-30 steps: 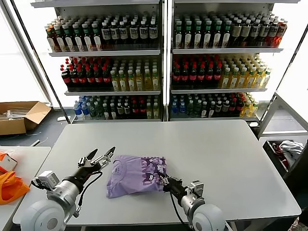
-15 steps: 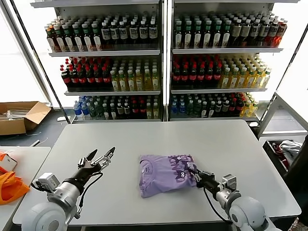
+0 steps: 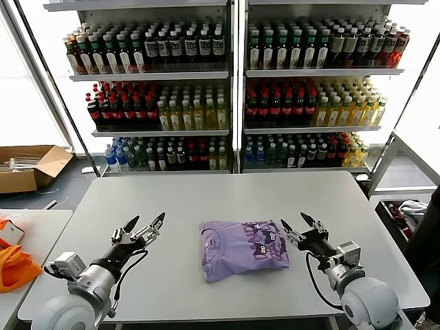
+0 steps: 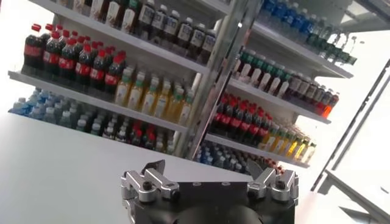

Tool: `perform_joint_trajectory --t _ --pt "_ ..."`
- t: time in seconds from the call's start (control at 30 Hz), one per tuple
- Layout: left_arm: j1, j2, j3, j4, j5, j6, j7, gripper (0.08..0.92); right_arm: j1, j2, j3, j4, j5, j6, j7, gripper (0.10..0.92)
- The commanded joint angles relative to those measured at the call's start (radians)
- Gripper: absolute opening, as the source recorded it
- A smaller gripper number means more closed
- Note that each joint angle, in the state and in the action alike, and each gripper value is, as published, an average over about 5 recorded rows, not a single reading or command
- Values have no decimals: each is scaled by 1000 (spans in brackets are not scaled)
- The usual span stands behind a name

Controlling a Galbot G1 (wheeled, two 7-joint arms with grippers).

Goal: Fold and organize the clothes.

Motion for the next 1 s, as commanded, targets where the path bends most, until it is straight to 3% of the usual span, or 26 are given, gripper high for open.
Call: perform_joint_trajectory --t 0.03,0.2,0.4,0.53,0.73,0.87,1.0 --pt "16 -11 2 -12 18 0 1 823 229 176 -377 -56 -120 19 128 701" --pt "34 -16 -9 -15 32 -6 4 823 293 234 -514 -195 -188 -68 95 809" --pt "51 -23 -46 -13 40 -23 15 822 277 238 -546 -347 -203 -50 114 822" --pt "64 -24 -63 -11 38 -28 23 823 259 219 -564 -355 -195 -67 137 823" --pt "77 -25 -68 -14 38 -33 28 822 216 176 -487 -182 -140 -27 179 823" --pt "88 -13 -75 -19 38 -37 35 823 153 104 -287 64 -58 37 176 823" --pt "90 -3 -79 -7 63 -52 61 823 44 2 12 204 61 93 101 823"
